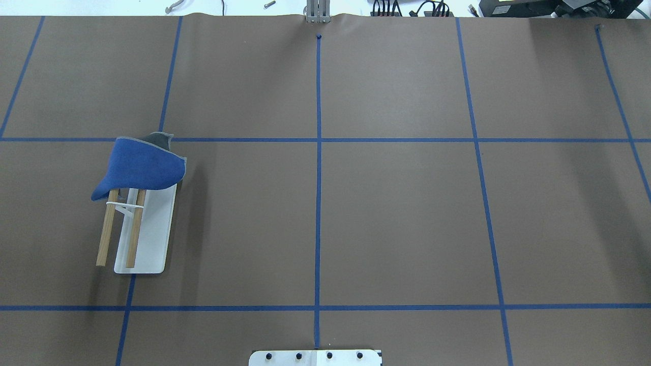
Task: Hang towel on rack
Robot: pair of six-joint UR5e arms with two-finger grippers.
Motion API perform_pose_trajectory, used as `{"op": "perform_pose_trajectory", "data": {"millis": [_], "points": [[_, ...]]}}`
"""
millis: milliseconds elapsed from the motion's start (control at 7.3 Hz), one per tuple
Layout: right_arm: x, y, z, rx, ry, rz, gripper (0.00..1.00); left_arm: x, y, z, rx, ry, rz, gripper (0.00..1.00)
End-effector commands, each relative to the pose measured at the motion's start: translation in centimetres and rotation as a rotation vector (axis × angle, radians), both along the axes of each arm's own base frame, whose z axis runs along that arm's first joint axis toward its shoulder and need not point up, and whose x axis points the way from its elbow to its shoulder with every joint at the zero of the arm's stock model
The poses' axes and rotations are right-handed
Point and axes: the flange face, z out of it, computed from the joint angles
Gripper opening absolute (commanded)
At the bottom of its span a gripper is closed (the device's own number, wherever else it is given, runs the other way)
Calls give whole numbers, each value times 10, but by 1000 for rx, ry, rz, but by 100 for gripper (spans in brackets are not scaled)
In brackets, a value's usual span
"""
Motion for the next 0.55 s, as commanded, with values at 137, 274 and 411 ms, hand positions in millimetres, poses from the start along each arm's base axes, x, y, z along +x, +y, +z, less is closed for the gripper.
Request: {"op": "perform_pose_trajectory", "data": {"millis": [137, 274, 411], "points": [[-12, -1, -1, 4, -3, -22, 100, 0, -1, -4, 6, 0, 0, 99], [-21, -1, -2, 7, -3, -42, 100, 0, 0, -3, 2, 0, -1, 99], [-22, -2, -3, 10, -3, -44, 100, 0, 1, -1, -2, 0, -2, 99]]}}
